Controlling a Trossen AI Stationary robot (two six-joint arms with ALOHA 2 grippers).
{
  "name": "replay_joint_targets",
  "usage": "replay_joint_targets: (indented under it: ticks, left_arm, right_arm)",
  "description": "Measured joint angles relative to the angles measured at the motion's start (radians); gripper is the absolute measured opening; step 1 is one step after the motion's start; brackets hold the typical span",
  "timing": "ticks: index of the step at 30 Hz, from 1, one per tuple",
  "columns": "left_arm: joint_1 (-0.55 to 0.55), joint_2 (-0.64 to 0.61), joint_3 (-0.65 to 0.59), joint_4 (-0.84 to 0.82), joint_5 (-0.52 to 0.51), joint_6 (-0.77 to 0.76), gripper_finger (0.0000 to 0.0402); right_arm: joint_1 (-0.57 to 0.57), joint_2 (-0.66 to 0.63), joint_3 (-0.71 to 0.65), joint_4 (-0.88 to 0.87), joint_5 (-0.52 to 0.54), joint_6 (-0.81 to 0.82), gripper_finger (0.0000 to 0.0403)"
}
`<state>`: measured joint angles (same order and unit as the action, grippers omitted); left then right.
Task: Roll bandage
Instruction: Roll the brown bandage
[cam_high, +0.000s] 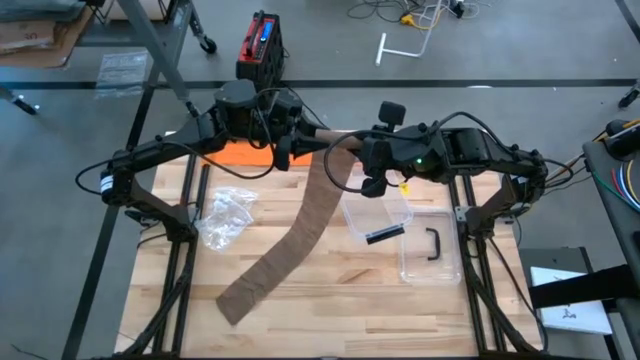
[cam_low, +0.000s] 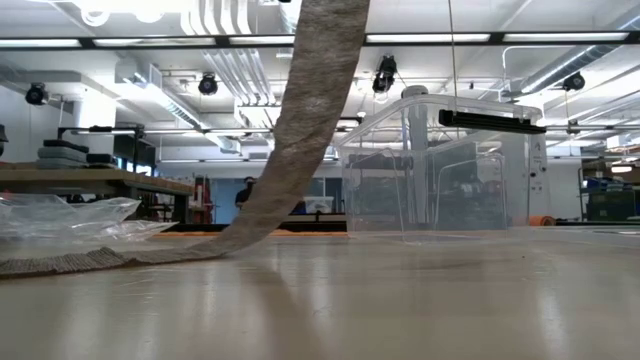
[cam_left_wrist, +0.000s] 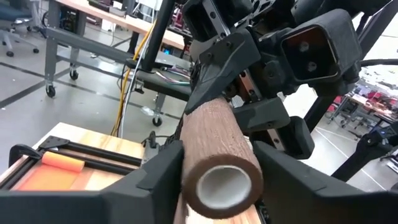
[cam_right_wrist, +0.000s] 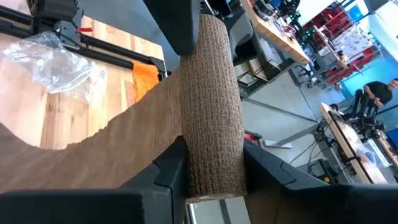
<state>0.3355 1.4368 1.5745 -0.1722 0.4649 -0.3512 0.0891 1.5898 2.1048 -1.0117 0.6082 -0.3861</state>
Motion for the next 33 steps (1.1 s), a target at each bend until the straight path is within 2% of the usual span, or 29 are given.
replay_joint_targets:
  ticks: [5, 8, 13, 19, 23, 28, 33]
  left_arm:
    - [0.000, 0.000, 0.000, 0.000, 0.000, 0.029, 0.0110]
    - [0.000, 0.000, 0.000, 0.002, 0.000, 0.063, 0.0091]
    - [-0.001, 0.000, 0.000, -0.003, -0.001, 0.213, 0.0093]
    - [-0.003, 0.000, 0.000, -0.011, 0.010, 0.430, 0.0093]
    - [-0.013, 0.000, 0.000, -0.019, 0.024, 0.578, 0.0095]
    - [-0.049, -0.001, 0.000, -0.017, 0.027, 0.711, 0.0093]
    - [-0.063, -0.007, 0.000, -0.012, 0.029, 0.762, 0.0097]
  right_arm:
    - [0.000, 0.000, 0.000, -0.001, -0.010, 0.013, 0.0117]
    - [0.000, 0.000, 0.000, -0.001, -0.011, 0.048, 0.0116]
    - [0.000, 0.000, 0.000, -0.004, -0.016, 0.147, 0.0158]
    - [0.000, -0.004, 0.046, -0.007, -0.165, 0.236, 0.0250]
    - [0.001, -0.004, 0.075, -0.038, -0.176, 0.270, 0.0294]
    - [0.000, -0.004, 0.071, -0.097, -0.172, 0.308, 0.0310]
    - [0.000, -0.002, 0.070, -0.095, -0.172, 0.304, 0.0300]
